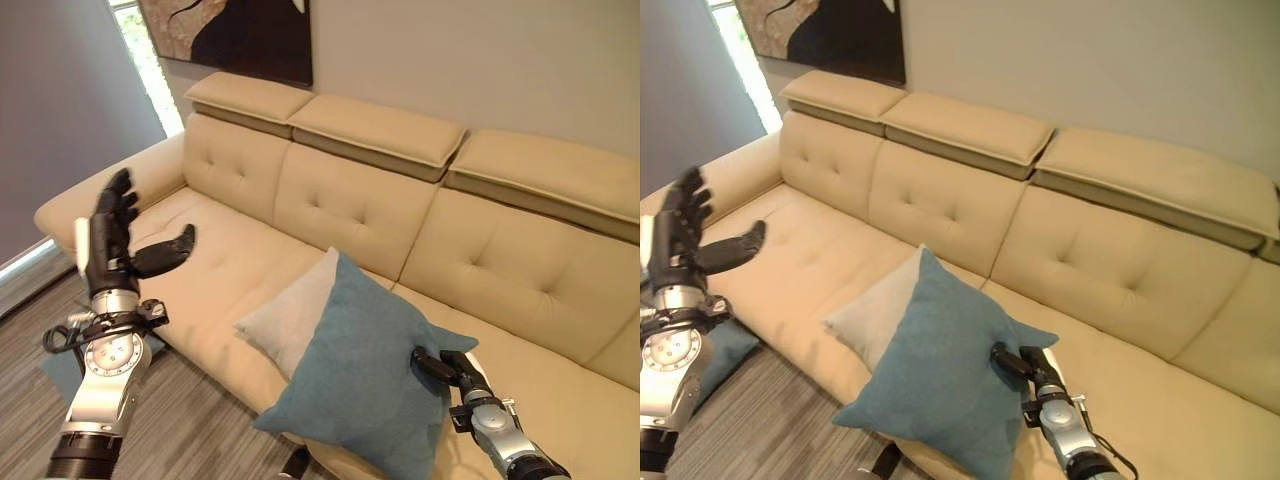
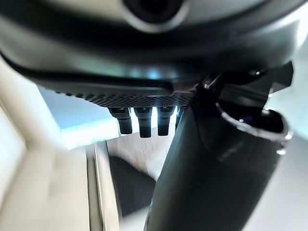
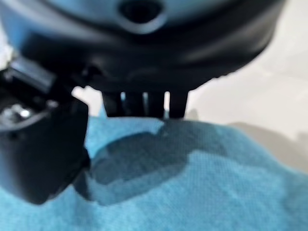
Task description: Pick up all the scattered cushions and arrange them neatly on the sofa.
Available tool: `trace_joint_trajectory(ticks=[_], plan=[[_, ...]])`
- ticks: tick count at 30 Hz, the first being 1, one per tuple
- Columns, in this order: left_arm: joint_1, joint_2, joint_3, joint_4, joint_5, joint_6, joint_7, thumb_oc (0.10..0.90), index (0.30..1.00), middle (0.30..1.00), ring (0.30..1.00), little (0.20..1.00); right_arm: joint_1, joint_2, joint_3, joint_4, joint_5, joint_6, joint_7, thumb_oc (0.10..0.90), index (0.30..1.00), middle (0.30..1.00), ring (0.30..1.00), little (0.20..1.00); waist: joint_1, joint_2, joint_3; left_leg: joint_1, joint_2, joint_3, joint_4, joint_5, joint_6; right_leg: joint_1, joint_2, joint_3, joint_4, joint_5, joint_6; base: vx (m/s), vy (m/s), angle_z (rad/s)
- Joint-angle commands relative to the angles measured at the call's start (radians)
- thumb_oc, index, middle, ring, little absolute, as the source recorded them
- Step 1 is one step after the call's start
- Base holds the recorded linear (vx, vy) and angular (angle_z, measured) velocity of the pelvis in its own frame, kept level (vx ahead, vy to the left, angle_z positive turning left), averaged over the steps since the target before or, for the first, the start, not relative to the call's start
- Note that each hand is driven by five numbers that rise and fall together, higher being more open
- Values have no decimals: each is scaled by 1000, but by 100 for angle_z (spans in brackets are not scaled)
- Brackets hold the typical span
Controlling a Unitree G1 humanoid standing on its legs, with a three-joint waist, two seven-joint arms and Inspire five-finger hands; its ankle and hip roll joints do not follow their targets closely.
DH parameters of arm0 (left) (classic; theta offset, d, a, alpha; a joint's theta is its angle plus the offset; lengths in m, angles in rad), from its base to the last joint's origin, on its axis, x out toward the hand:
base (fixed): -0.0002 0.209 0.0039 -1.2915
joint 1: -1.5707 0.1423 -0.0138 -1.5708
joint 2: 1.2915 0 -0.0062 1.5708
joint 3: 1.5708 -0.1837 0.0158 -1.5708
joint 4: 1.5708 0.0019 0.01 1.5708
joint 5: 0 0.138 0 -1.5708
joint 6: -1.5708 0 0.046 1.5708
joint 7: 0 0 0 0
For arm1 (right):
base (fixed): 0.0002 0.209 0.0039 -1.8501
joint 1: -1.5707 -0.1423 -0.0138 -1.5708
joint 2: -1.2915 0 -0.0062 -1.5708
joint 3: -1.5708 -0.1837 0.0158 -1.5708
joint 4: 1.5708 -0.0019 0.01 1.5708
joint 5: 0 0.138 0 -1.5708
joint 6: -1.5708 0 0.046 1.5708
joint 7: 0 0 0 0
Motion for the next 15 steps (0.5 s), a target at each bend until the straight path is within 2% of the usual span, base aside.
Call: trace_joint_trajectory(ticks=[1, 4, 5, 6, 7, 9, 11, 12, 14, 15], plan=[[-231, 37, -151, 61, -129, -11, -115, 800, 900, 900, 900, 900, -87, 22, 82, -175, 12, -38, 88, 400, 300, 300, 300, 300, -45, -13, 17, 51, -55, 47, 1, -123, 45, -1, -10, 85, 14, -22, -16, -37, 29, -17], [-240, 30, -290, 91, -247, 59, -197, 800, 900, 900, 900, 900, -97, 27, 123, -206, 6, -20, 100, 400, 300, 300, 300, 300, -78, 1, 21, 62, -49, 75, 1, -132, 49, -8, -10, 111, 14, -15, -12, -22, 32, -34], [-241, 30, -290, 91, -247, 59, -197, 800, 900, 900, 900, 900, -97, 26, 122, -206, 6, -20, 100, 400, 300, 300, 300, 300, -79, 1, 19, 58, -51, 73, 1, -129, 51, -12, -12, 110, 14, -13, -11, -16, 37, -28], [-275, 44, -378, 81, -228, 108, -207, 800, 900, 900, 900, 900, -110, 42, 138, -203, 12, -5, 98, 400, 300, 300, 300, 300, -92, 9, 19, 61, -50, 88, 1, -130, 54, -19, -13, 127, 14, -7, -9, -18, 38, -32], [-285, 54, -419, 78, -201, 132, -224, 800, 900, 900, 900, 900, -112, 52, 147, -205, 15, 1, 101, 400, 300, 300, 300, 300, -101, 13, 20, 63, -49, 96, 1, -133, 55, -22, -15, 135, 14, -6, -7, -14, 38, -43], [-281, 49, -448, 83, -199, 153, -233, 800, 900, 900, 900, 900, -112, 63, 155, -216, 23, 5, 107, 400, 300, 300, 300, 300, -106, 16, 21, 68, -48, 106, 1, -135, 56, -25, -16, 146, 14, -4, -7, 1, 18, -32], [-336, -39, -499, 264, -119, 210, -233, 800, 900, 900, 900, 900, -125, 85, 197, -250, 28, 14, 123, 400, 300, 300, 300, 300, -131, 21, 23, 78, -43, 131, 1, -140, 58, -32, -16, 171, 14, -1, -5, -1, 17, -13], [-338, -41, -500, 267, -118, 208, -233, 800, 900, 900, 900, 900, -125, 84, 196, -250, 28, 14, 123, 400, 300, 300, 300, 300, -130, 22, 24, 78, -43, 131, 1, -141, 58, -32, -16, 172, 14, 0, -5, -19, 28, -26], [-403, -255, -497, 643, -5, 251, -224, 800, 900, 900, 900, 900, -133, 90, 225, -287, 11, 21, 134, 400, 300, 300, 300, 300, -171, 30, 25, 84, -39, 158, 1, -147, 60, -47, -19, 199, 14, 3, -2, -12, 32, -22], [-405, -257, -497, 647, -4, 249, -225, 800, 900, 900, 900, 900, -133, 89, 225, -287, 11, 22, 134, 400, 300, 300, 300, 300, -170, 32, 26, 84, -38, 158, 1, -147, 60, -47, -18, 200, 14, 4, -2, -5, 24, -22]])
